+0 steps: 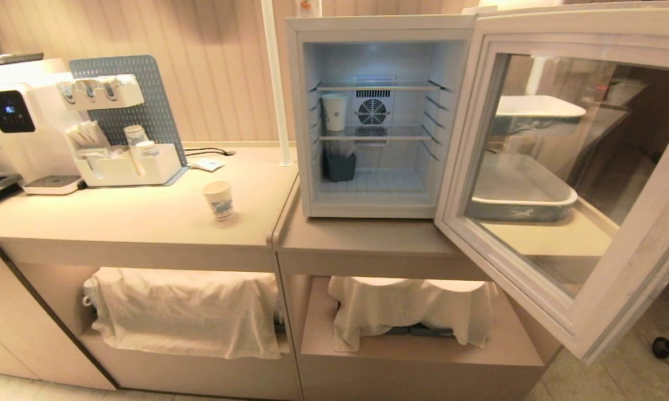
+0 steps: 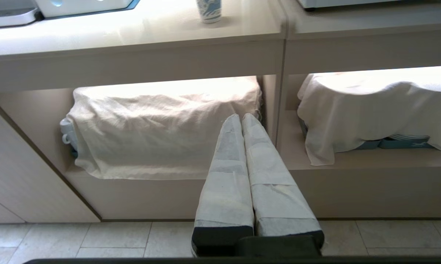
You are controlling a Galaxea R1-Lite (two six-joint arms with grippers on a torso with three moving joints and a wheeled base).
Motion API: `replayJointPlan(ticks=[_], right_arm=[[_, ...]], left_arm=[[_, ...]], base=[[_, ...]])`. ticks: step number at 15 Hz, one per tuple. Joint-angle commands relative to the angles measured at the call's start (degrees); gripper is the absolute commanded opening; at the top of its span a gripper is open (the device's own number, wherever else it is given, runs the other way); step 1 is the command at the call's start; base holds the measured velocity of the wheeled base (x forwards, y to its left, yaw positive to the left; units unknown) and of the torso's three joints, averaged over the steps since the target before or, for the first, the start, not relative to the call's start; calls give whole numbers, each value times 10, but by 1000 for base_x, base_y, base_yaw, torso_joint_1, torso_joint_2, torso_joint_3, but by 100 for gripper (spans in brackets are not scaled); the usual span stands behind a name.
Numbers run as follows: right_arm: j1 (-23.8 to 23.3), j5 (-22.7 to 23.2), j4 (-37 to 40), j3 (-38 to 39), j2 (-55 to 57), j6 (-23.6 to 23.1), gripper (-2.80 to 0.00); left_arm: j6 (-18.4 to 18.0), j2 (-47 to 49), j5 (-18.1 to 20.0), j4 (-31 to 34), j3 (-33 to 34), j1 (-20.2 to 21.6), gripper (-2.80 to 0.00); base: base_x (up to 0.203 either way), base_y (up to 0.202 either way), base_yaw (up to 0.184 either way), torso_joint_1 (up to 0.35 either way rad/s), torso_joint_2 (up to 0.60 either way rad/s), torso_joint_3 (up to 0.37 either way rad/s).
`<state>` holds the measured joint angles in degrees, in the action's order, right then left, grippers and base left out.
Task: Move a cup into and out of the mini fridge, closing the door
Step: Put the paper cup in the freezer
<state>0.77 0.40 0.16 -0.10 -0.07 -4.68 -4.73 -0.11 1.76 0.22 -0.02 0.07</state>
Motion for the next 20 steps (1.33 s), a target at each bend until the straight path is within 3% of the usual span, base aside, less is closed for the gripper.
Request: replayJointPlan(ticks=[1, 20], right_arm=[[-1, 0, 0, 0, 0, 0, -280], [0, 0, 0, 0, 1, -1, -280]], left_arm=[[0, 1, 0, 0, 0, 0, -280], [0, 1, 0, 0, 0, 0, -280]], base=[[0, 194, 4, 2, 1, 2], [0, 193, -1, 3, 3, 1]])
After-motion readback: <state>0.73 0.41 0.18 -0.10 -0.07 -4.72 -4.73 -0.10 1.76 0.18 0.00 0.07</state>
